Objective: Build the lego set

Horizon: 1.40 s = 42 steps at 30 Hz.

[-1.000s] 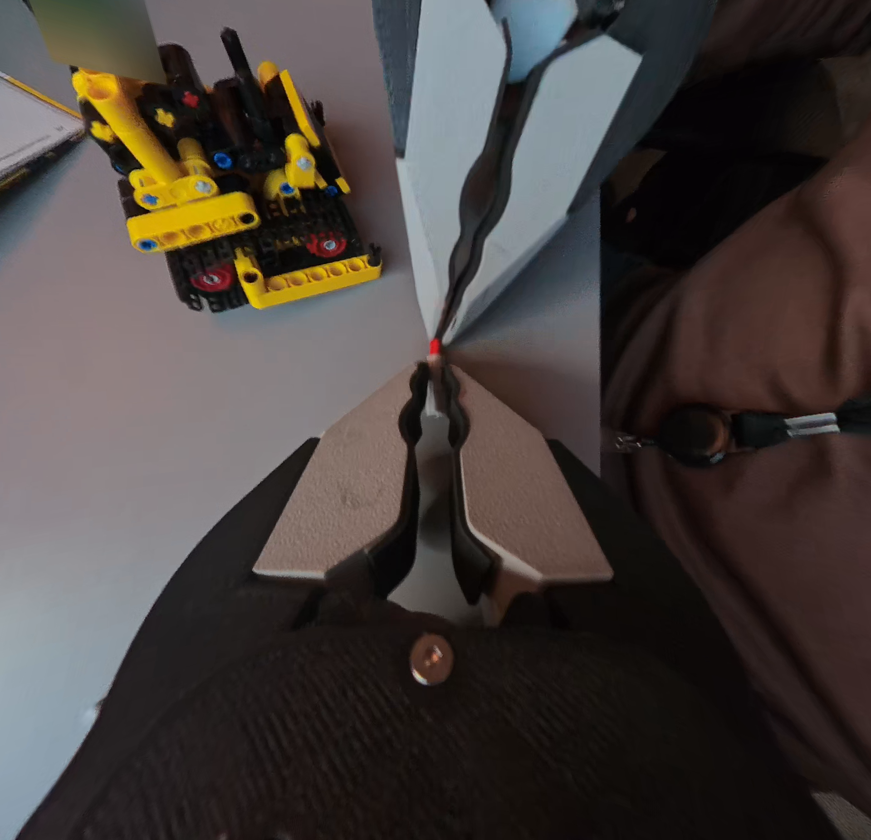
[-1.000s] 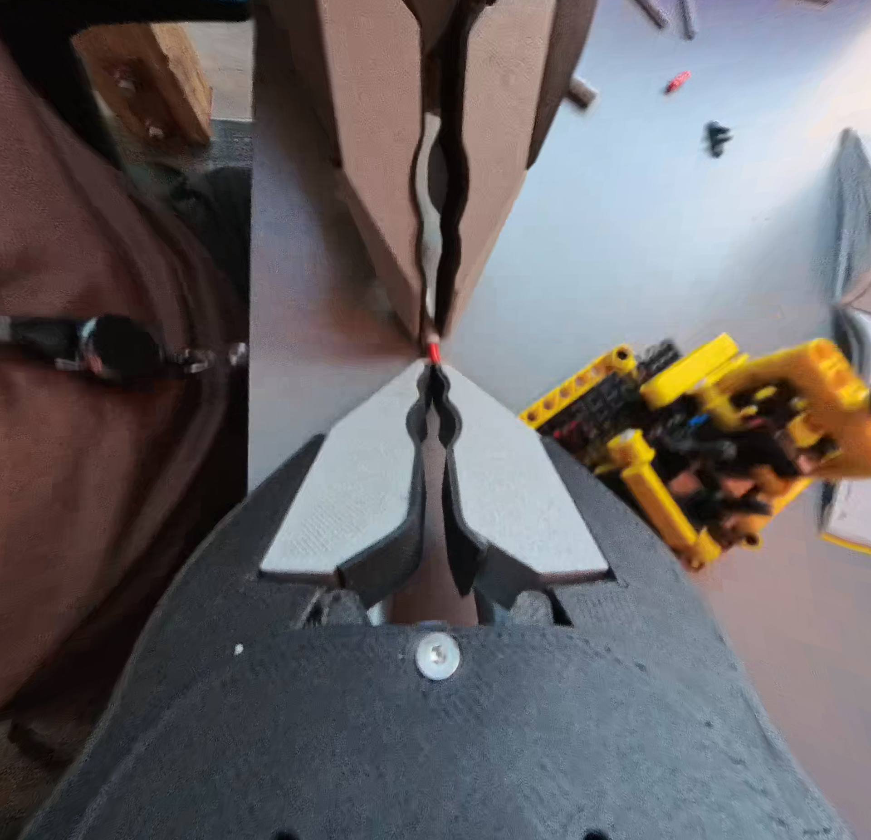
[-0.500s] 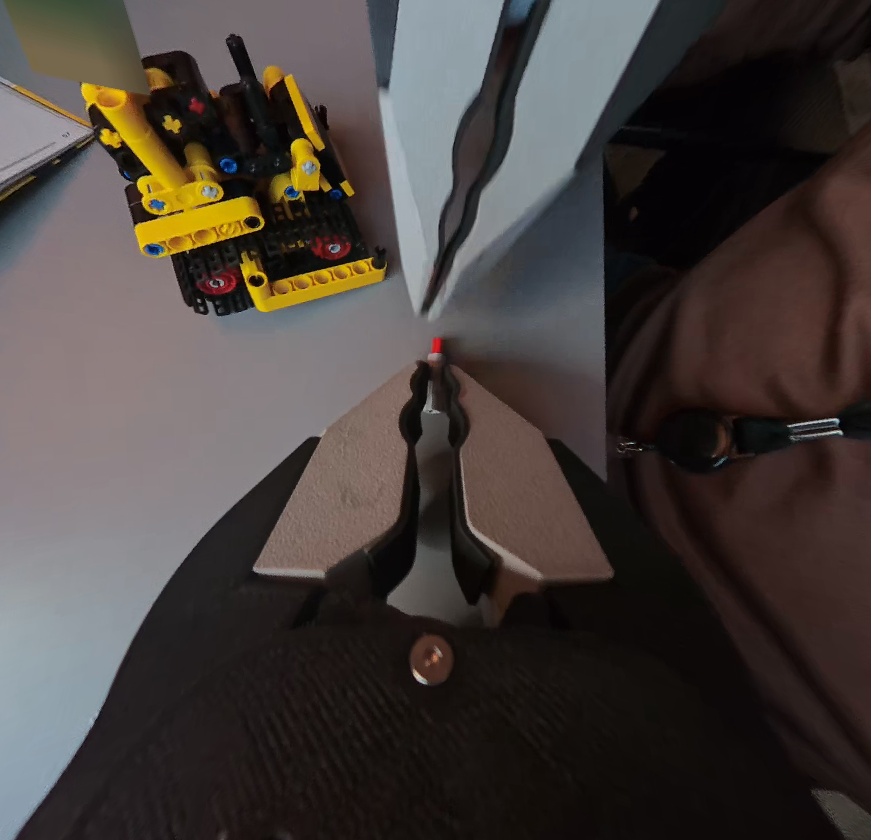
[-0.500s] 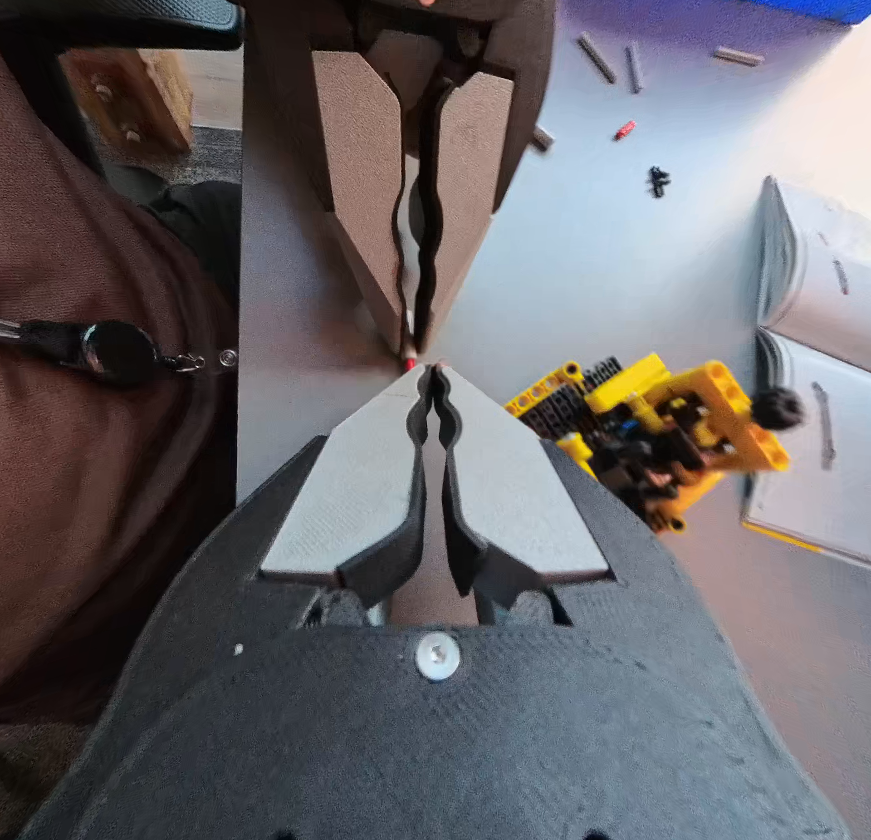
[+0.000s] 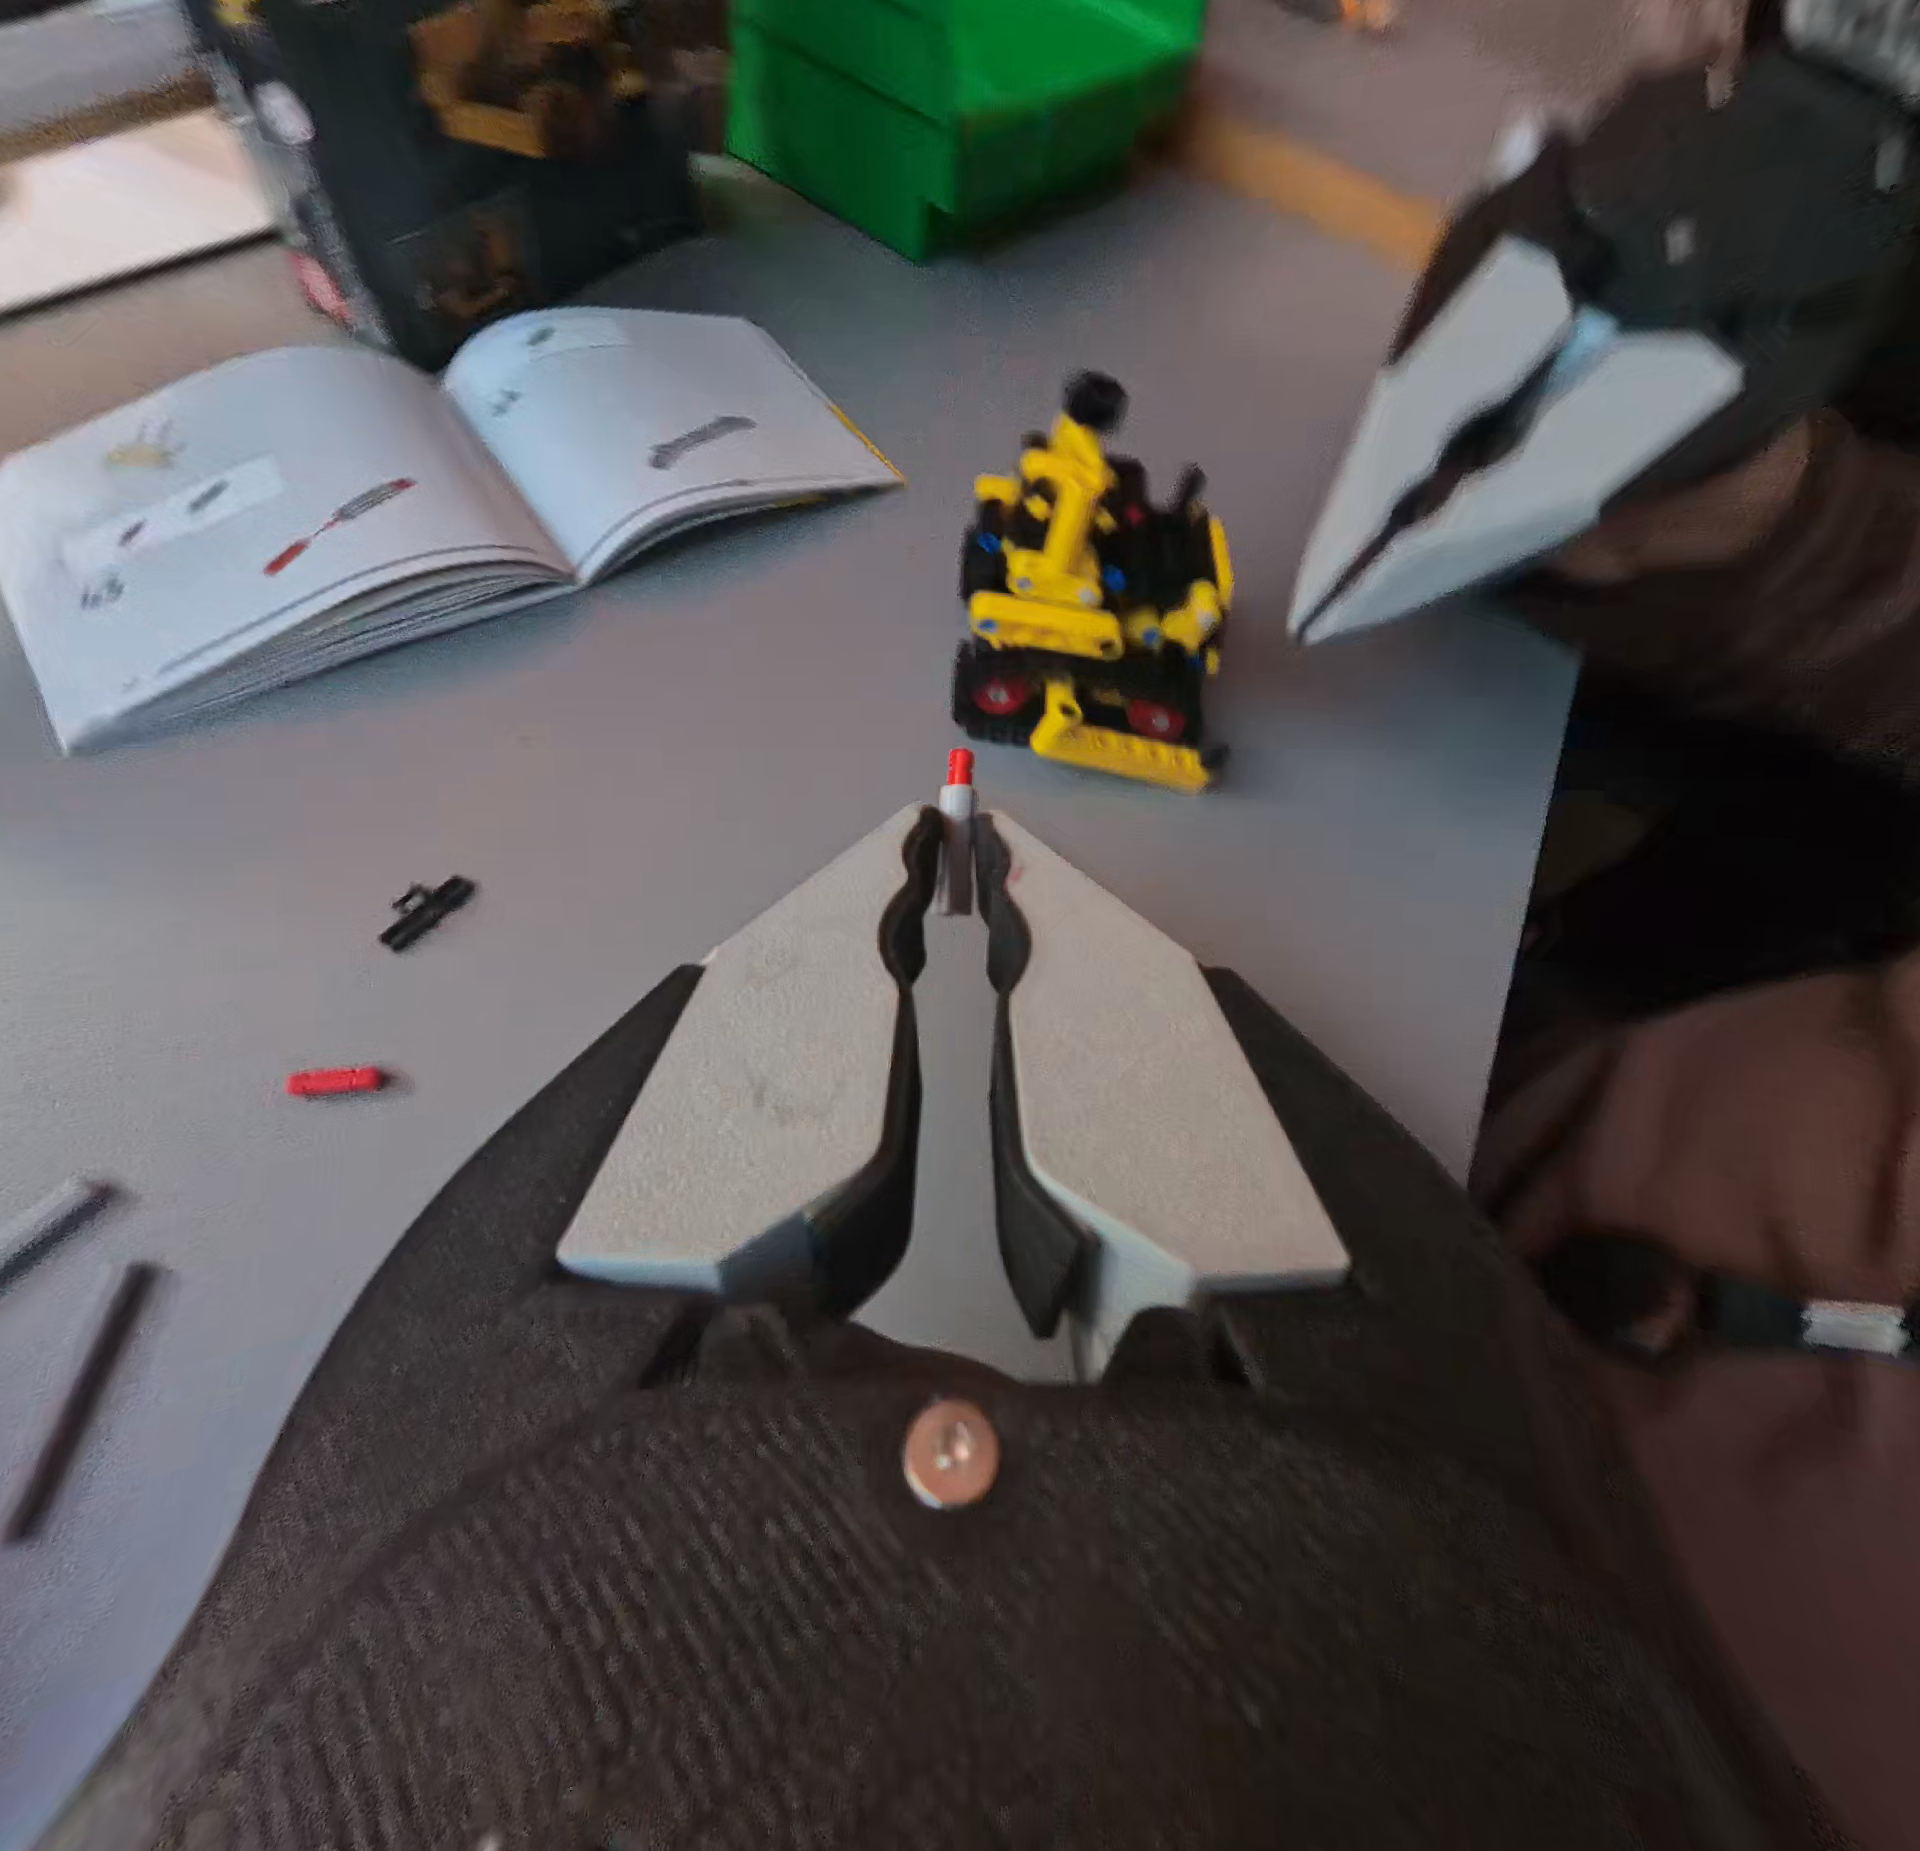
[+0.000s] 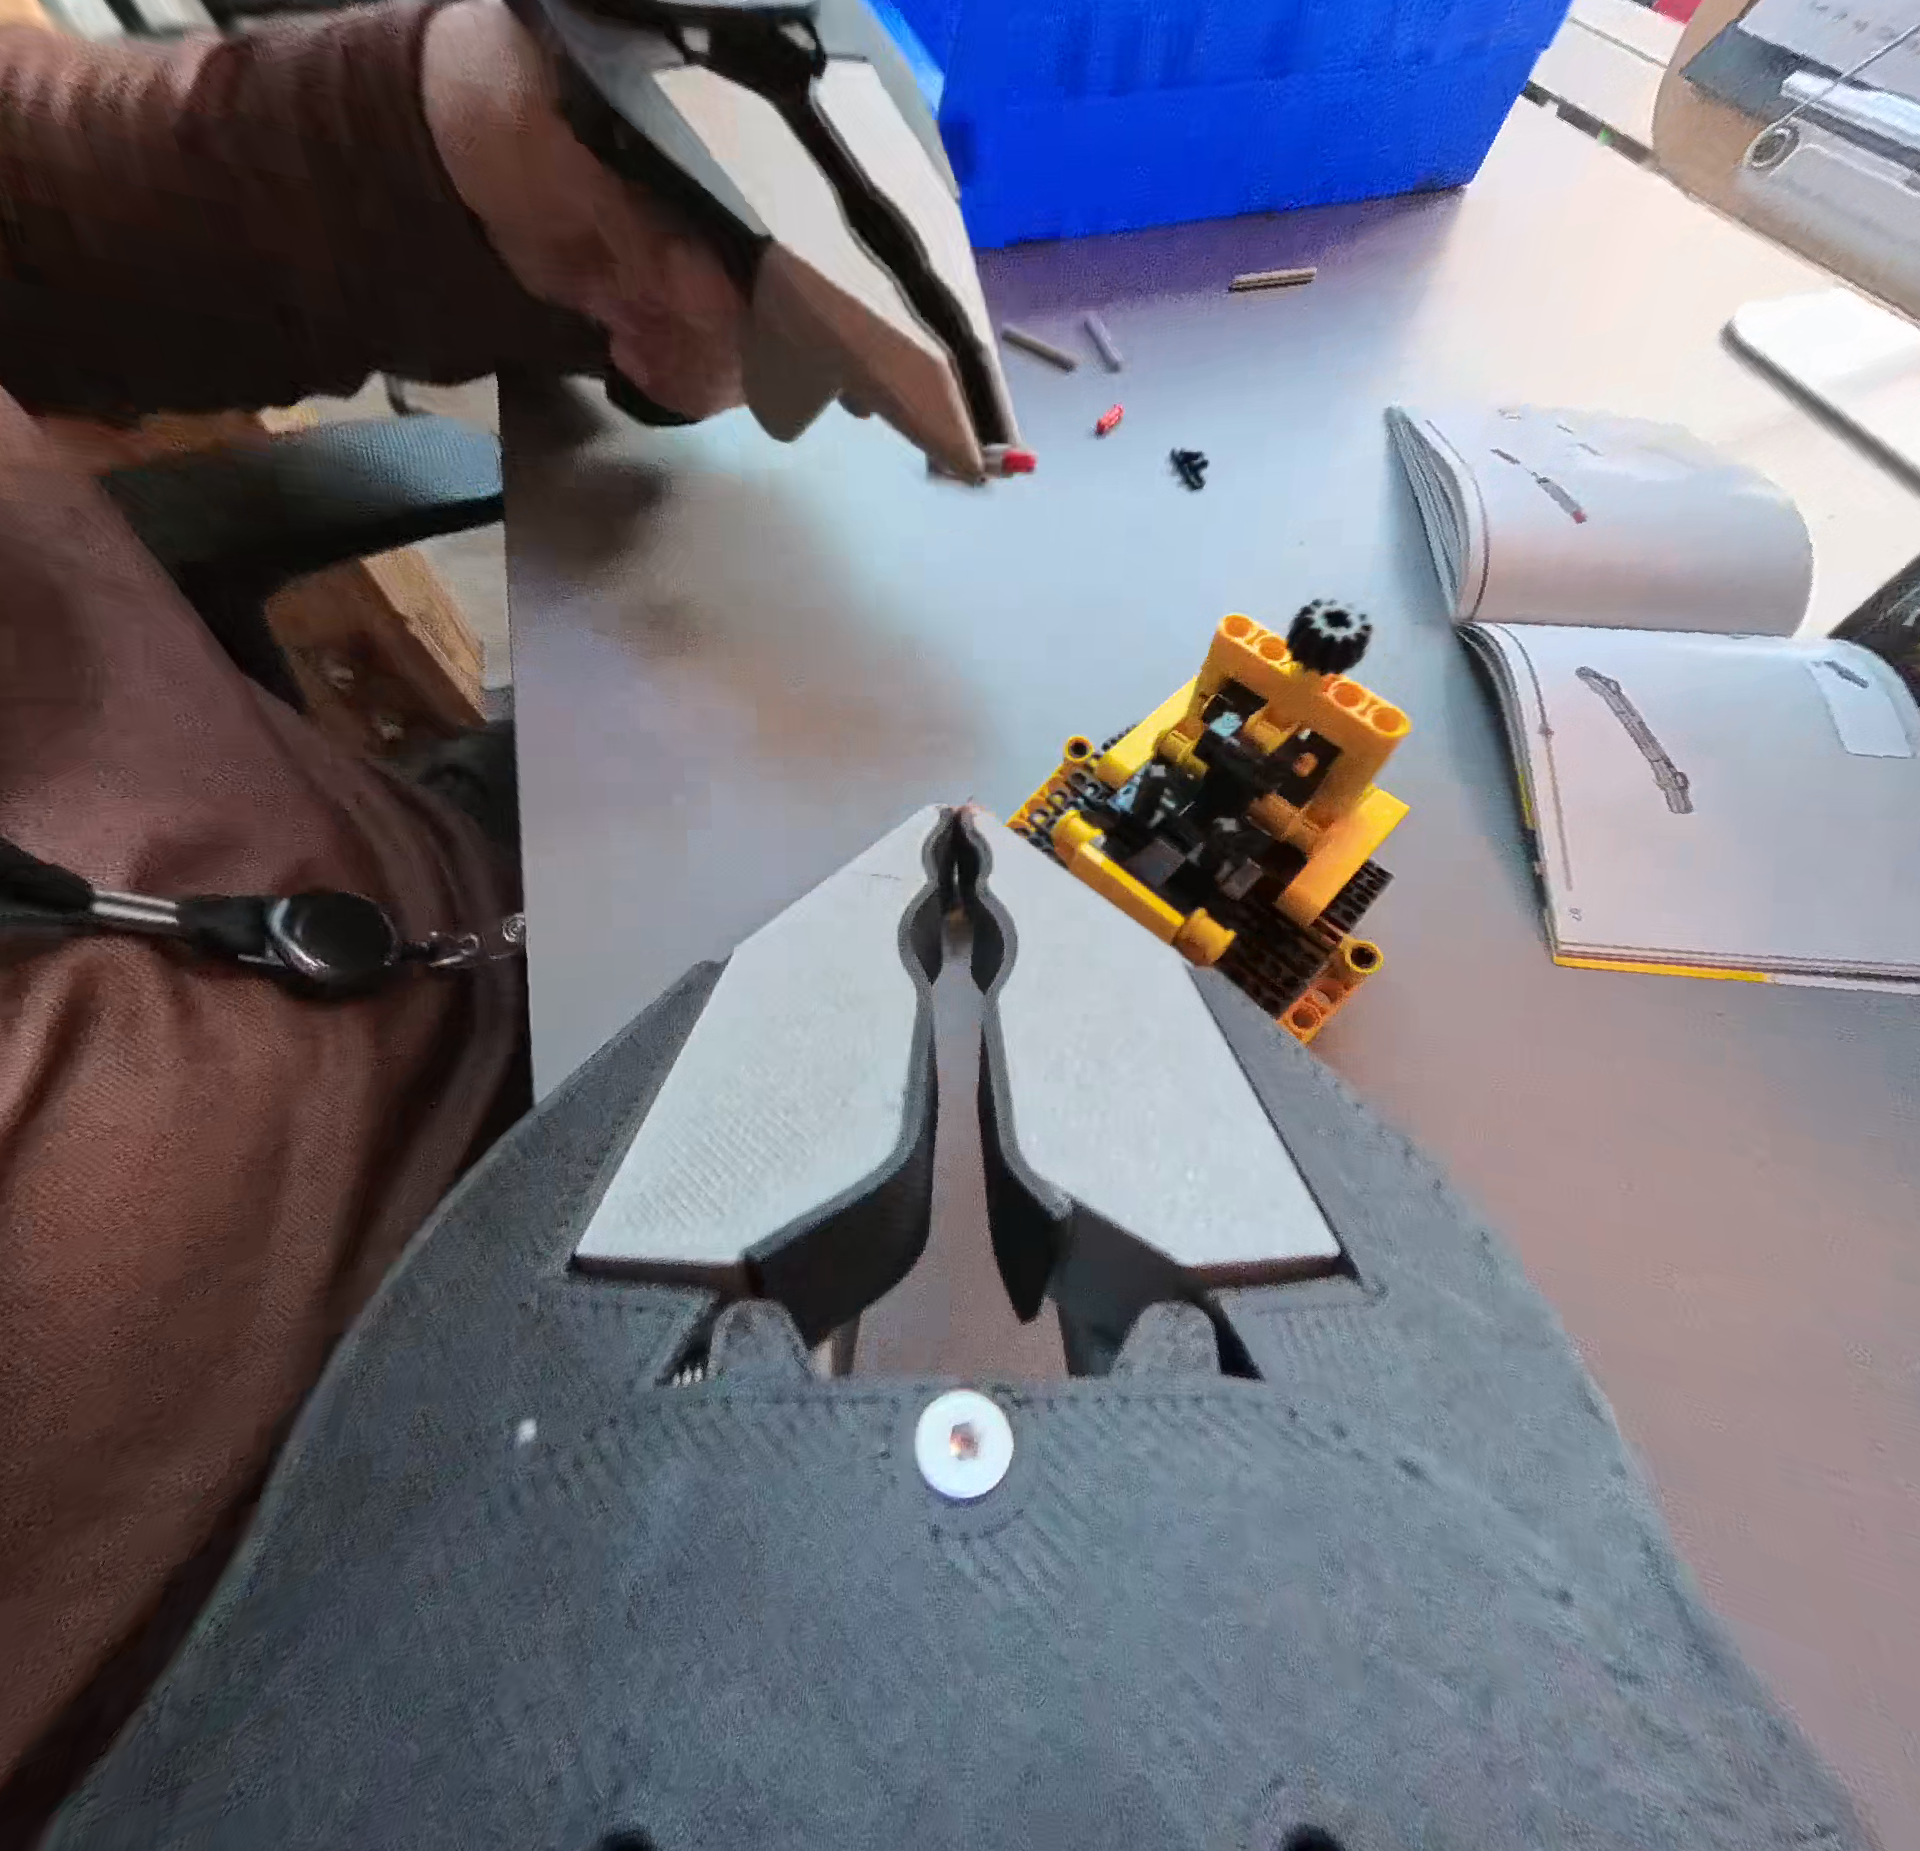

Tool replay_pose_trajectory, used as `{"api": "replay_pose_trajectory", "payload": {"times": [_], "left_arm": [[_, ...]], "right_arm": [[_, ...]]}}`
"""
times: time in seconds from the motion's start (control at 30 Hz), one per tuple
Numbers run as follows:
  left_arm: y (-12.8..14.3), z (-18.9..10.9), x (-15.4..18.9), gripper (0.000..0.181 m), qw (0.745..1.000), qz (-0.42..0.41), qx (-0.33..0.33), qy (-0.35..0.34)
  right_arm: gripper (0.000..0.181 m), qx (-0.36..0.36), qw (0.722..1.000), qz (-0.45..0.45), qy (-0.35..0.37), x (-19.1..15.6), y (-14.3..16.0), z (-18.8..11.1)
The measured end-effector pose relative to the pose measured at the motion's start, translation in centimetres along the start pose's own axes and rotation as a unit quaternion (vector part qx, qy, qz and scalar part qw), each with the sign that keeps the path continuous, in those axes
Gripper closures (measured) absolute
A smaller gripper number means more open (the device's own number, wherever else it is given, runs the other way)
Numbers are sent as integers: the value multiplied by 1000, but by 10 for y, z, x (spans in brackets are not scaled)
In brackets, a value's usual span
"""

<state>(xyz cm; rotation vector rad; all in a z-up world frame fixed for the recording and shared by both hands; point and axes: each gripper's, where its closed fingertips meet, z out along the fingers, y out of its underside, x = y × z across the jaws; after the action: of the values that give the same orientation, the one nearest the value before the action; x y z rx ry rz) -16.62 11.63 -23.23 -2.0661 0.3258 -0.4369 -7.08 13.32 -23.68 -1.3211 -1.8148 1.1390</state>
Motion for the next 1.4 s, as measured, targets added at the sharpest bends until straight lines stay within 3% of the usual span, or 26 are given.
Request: {"api": "replay_pose_trajectory", "payload": {"times": [0.13,0.37,0.63,0.77,0.9,1.0,1.07,1.4], "left_arm": [[-5,7,-15,177,983,-180,17,31],[-7,8,-14,177,966,-247,48,52],[-4,2,22,173,983,-145,37,103],[-25,-6,27,181,975,-144,110,130],[3,6,3,181,989,-127,37,72],[14,1,-5,181,995,-85,3,53],[19,-2,-17,172,999,-45,-19,21],[33,15,-5,158,996,39,-79,34]], "right_arm": [[181,28,998,59,-19,2,-13,-2],[181,17,998,46,-35,-22,-14,11],[181,-18,999,1,-46,-42,-11,32],[181,-19,999,-19,-38,-41,-13,39],[181,-72,997,-21,-7,-24,6,43],[181,-61,997,-33,18,-14,10,35],[181,-68,996,-35,37,-4,15,29],[181,-102,987,-84,87,24,21,28]]}}
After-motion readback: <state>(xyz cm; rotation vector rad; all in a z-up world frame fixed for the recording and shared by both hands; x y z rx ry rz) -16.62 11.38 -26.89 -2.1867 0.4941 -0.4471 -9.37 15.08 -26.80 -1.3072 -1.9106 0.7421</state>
